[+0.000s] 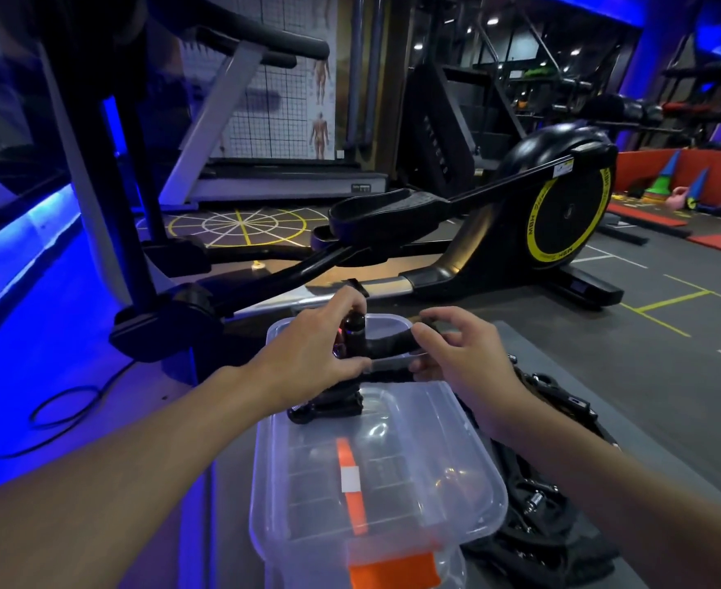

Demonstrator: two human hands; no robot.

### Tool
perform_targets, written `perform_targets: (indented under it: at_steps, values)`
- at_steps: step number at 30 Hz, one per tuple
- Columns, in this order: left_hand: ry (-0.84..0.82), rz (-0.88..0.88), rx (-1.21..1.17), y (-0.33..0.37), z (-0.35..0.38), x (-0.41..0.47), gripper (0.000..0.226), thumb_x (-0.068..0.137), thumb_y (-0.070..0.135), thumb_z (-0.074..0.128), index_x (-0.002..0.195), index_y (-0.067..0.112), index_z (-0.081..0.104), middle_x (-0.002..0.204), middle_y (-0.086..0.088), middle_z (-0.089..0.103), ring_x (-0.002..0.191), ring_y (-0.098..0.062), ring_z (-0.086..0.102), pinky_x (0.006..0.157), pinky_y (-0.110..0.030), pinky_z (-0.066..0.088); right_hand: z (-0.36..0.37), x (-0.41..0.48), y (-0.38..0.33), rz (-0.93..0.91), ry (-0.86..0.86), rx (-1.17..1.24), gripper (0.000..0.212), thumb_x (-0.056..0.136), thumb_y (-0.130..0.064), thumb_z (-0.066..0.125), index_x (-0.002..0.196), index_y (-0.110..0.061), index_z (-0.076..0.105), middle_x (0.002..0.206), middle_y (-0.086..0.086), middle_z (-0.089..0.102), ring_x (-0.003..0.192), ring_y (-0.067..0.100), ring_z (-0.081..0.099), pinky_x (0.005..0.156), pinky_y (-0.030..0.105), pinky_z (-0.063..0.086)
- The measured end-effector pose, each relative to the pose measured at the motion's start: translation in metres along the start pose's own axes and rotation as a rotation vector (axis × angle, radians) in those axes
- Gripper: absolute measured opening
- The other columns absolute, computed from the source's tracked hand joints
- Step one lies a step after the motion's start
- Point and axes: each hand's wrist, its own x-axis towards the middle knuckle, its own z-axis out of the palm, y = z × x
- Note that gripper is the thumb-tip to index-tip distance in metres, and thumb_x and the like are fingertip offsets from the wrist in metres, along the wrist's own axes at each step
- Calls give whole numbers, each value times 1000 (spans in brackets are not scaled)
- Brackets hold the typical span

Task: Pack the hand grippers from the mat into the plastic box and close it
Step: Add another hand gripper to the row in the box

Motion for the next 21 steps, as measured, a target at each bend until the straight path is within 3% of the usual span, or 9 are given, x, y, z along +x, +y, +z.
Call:
perform_targets:
  at_steps: [3,5,10,14,16,21]
  values:
    - [-1,-4,4,-8,-1,-1,47,79,27,79,101,31,38,81,7,57,67,-12,53,67,-32,51,9,5,3,4,40,71,10,92,-11,63,102,-10,66,89,28,69,67,29,68,66,38,61]
    - [-10,-24,18,-15,-2,-2,45,80,29,78,101,31,39,82,7,58,69,-14,55,71,-35,51,16,11,6,23,56,123,7,92,-8,64,97,-9,67,87,27,68,67,30,68,65,35,60]
    - [-59,-61,95,-46,-12,-6,41,79,29,70,110,34,44,94,9,59,87,-17,60,80,-42,51,31,33,33,89,126,93,9,90,-6,64,96,-10,69,90,21,69,64,28,69,63,32,59]
    - [-41,-148,248,-74,-17,-20,41,81,33,61,119,26,50,113,9,58,97,-11,55,91,-39,47,43,50,66,115,185,4,15,90,-6,63,98,-18,66,94,15,68,66,27,72,71,42,62]
    - [-83,-199,318,-85,-15,-26,43,87,35,59,127,21,49,126,6,54,93,-13,51,96,-38,43,51,57,84,133,201,-14,21,90,-6,61,104,-22,59,94,16,66,68,30,71,73,44,61]
    - [-211,-343,404,-115,-4,-37,55,95,43,49,145,24,35,150,11,29,130,-14,40,106,-32,31,70,75,137,170,254,-61,13,86,-7,62,88,-14,51,89,19,65,62,24,70,67,47,61]
